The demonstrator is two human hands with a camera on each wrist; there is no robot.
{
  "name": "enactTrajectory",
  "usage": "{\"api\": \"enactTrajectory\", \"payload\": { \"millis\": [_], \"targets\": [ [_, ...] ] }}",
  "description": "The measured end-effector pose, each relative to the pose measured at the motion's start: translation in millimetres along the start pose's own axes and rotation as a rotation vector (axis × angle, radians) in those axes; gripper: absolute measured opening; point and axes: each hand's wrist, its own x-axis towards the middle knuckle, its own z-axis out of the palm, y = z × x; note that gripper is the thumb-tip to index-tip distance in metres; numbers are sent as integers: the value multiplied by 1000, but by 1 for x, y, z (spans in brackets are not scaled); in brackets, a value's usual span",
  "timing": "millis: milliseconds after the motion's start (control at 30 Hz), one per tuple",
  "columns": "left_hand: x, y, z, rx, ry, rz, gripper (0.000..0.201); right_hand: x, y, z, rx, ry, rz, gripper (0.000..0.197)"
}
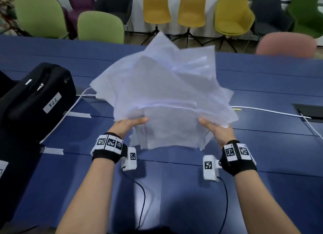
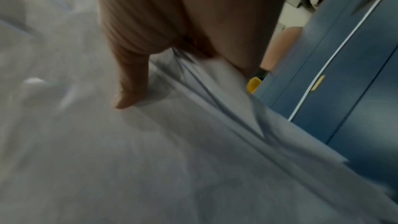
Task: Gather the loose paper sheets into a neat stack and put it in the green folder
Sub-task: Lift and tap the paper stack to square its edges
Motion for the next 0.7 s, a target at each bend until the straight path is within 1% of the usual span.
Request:
{"api": "enactTrajectory", "payload": {
  "millis": [67,100,133,200,267,300,367,400,467,567,633,700],
  "targets": [
    [-3,1,2,-7,33,49,38,3,7,-2,-9,-42,-36,58],
    [-5,2,4,-28,32,57,36,5,10,-4,1,-55,-47,64],
    [-6,4,6,-58,37,45,40,5,9,-5,7,-70,-58,67],
    [-3,4,7,-79,56,35,49,8,9,-10,-6,-61,-72,63],
    [3,1,9,-65,46,30,57,10,8,-13,1,-32,-87,63],
    [5,0,12,-46,41,21,60,10,8,-13,16,-30,-89,59],
    [3,-2,20,22,43,-11,64,10,11,-9,30,-30,-91,43],
    [1,-2,24,54,49,-21,65,8,12,-4,33,-17,-90,39],
    [-2,0,30,54,46,-10,62,3,11,7,75,34,-91,37],
    [-7,8,31,-66,36,38,55,-2,-9,17,152,101,-165,31],
    [-9,5,23,-158,30,34,57,-7,-20,16,167,70,-236,30],
    [-9,-2,13,-180,1,9,50,-12,-20,11,159,-5,-288,32]
  ]
}}
